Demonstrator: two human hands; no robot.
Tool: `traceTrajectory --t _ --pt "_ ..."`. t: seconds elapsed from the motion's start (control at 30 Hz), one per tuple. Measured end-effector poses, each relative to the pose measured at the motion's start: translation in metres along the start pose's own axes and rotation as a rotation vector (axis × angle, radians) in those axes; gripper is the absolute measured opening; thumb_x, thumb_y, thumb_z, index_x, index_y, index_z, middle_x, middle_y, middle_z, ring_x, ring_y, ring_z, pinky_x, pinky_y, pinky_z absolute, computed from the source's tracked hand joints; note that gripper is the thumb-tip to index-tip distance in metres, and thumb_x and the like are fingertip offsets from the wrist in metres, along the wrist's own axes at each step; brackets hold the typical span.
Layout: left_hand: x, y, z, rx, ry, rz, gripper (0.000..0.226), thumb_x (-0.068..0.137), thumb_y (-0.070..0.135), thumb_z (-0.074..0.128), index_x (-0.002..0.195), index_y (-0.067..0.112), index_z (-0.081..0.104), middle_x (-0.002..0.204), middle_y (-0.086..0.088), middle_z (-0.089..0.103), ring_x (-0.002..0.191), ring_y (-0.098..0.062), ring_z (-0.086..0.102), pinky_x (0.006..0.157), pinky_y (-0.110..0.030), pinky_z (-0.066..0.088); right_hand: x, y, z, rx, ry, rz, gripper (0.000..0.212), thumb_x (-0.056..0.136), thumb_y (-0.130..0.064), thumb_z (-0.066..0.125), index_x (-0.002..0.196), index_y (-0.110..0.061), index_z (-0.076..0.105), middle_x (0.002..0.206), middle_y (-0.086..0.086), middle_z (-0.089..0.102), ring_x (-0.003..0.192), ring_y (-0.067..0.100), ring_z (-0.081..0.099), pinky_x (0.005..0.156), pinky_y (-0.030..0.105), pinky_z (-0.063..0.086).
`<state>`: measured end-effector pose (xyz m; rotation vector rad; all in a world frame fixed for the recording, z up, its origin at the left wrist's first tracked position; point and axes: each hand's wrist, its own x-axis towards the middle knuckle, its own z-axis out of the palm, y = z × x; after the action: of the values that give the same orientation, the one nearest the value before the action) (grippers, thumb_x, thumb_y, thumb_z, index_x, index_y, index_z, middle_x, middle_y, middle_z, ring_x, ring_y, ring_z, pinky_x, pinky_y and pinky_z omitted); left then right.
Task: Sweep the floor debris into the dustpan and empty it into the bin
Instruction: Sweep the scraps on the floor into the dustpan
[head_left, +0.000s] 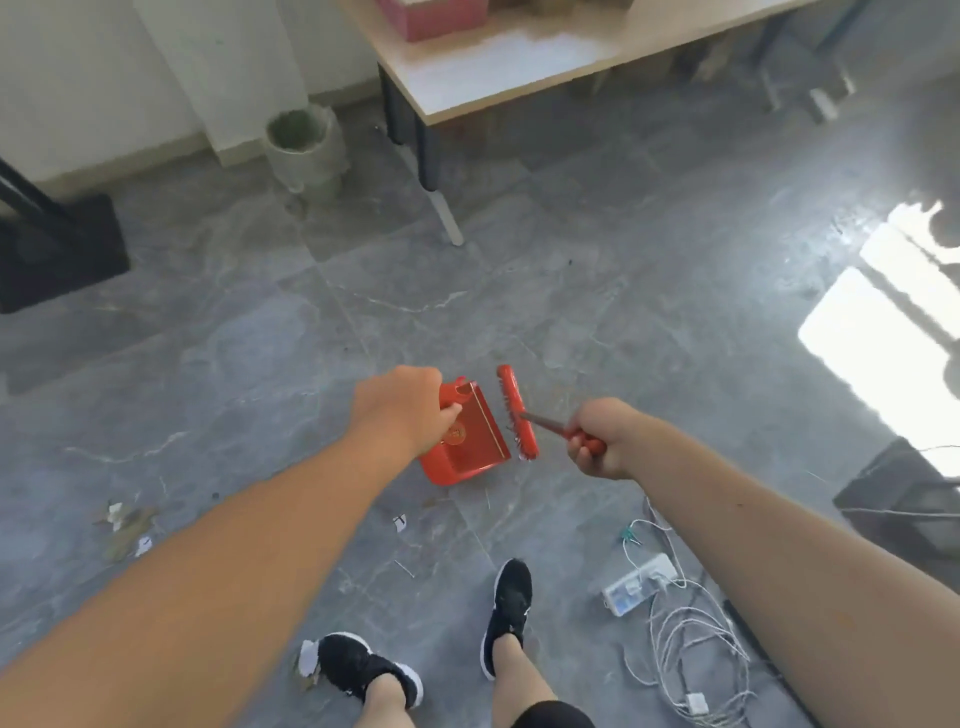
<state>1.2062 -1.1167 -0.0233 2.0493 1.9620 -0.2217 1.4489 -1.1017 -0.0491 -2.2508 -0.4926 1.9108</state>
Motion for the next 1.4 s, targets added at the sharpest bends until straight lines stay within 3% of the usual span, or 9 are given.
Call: traceTrajectory --t 0.27,0.47,0.6,0.7,0.87,1.0,1.17,1.3,1.4 --pt "0.051 0.138 0.003 0.07 -0.047 0.212 0.038 0.092 0.056 0.055 0.096 0.019 0.062 0.103 -0.006 0.068 0.099 -0.031 0.065 0.069 -0.034 0.043 0.025 0.033 -0.146 0.265 0.093 0.047 0.017 0.092 0.001 0.04 0.08 -0.009 0.044 0.054 0.001 0.032 0.048 0.009 0.033 0.031 0.012 0.032" --pt "0.076 0.206 0.018 0.107 -0.081 0.301 0.036 0.091 0.056 0.056 0.096 0.021 0.063 0.104 -0.005 0.069 0.1 -0.03 0.066 0.069 -0.033 0.042 0.032 0.052 -0.2 0.249 0.179 0.054 0.024 0.093 0.003 0.035 0.074 -0.005 0.046 0.034 0.002 0.043 0.047 0.01 0.033 0.033 0.011 0.031" --pt "0.083 0.224 0.029 0.109 -0.097 0.313 0.035 0.091 0.054 0.055 0.096 0.02 0.062 0.104 -0.005 0.069 0.099 -0.031 0.066 0.07 -0.033 0.041 0.055 0.059 -0.214 0.262 0.209 0.077 0.026 0.093 0.002 0.034 0.073 -0.007 0.046 0.042 0.003 0.042 0.044 0.009 0.034 0.034 0.01 0.03" --pt "0.083 0.223 0.034 0.096 -0.106 0.283 0.035 0.091 0.055 0.056 0.094 0.02 0.061 0.103 -0.006 0.068 0.099 -0.032 0.066 0.069 -0.033 0.041 0.074 0.06 -0.211 0.245 0.204 0.091 0.022 0.09 0.003 0.038 0.073 -0.009 0.046 0.055 0.005 0.039 0.044 0.01 0.036 0.033 0.011 0.032" --pt "0.079 0.202 0.032 0.042 -0.113 0.189 0.034 0.09 0.055 0.056 0.079 0.024 0.048 0.1 -0.005 0.068 0.098 -0.03 0.065 0.069 -0.033 0.042 0.09 0.049 -0.174 0.168 0.158 0.074 0.02 0.088 0.003 0.041 0.076 -0.011 0.048 0.056 0.007 0.042 0.042 0.013 0.038 0.037 0.014 0.037" --pt "0.07 0.177 0.03 0.05 -0.108 0.114 0.036 0.089 0.055 0.055 0.09 0.02 0.061 0.101 -0.005 0.068 0.099 -0.029 0.065 0.072 -0.034 0.046 0.092 0.041 -0.137 0.109 0.114 0.07 0.017 0.088 -0.001 0.042 0.081 -0.015 0.048 0.057 0.006 0.042 0.044 0.014 0.04 0.039 0.017 0.04" --pt "0.049 0.141 0.034 0.013 -0.108 0.008 0.027 0.085 0.049 0.057 0.08 0.023 0.053 0.097 -0.004 0.068 0.094 -0.029 0.065 0.068 -0.032 0.043 0.084 0.033 -0.097 0.051 0.068 0.057 0.016 0.087 -0.003 0.043 0.087 -0.017 0.05 0.058 0.004 0.043 0.043 0.013 0.039 0.038 0.017 0.04" --pt "0.029 0.113 0.038 0.003 -0.118 -0.046 0.025 0.083 0.047 0.057 0.079 0.023 0.055 0.093 -0.003 0.068 0.09 -0.029 0.066 0.069 -0.033 0.049 0.074 0.028 -0.069 0.013 0.033 0.052 0.02 0.085 0.0 0.043 0.079 -0.017 0.052 0.047 0.001 0.04 0.042 0.012 0.037 0.039 0.015 0.039" --pt "0.013 0.087 0.042 0.0 -0.104 -0.077 0.023 0.082 0.046 0.057 0.08 0.023 0.057 0.093 -0.003 0.068 0.09 -0.028 0.066 0.068 -0.033 0.048 0.067 0.033 -0.049 -0.018 0.011 0.04 0.018 0.088 -0.003 0.047 0.077 -0.016 0.051 0.051 0.001 0.039 0.044 0.012 0.035 0.037 0.014 0.037"
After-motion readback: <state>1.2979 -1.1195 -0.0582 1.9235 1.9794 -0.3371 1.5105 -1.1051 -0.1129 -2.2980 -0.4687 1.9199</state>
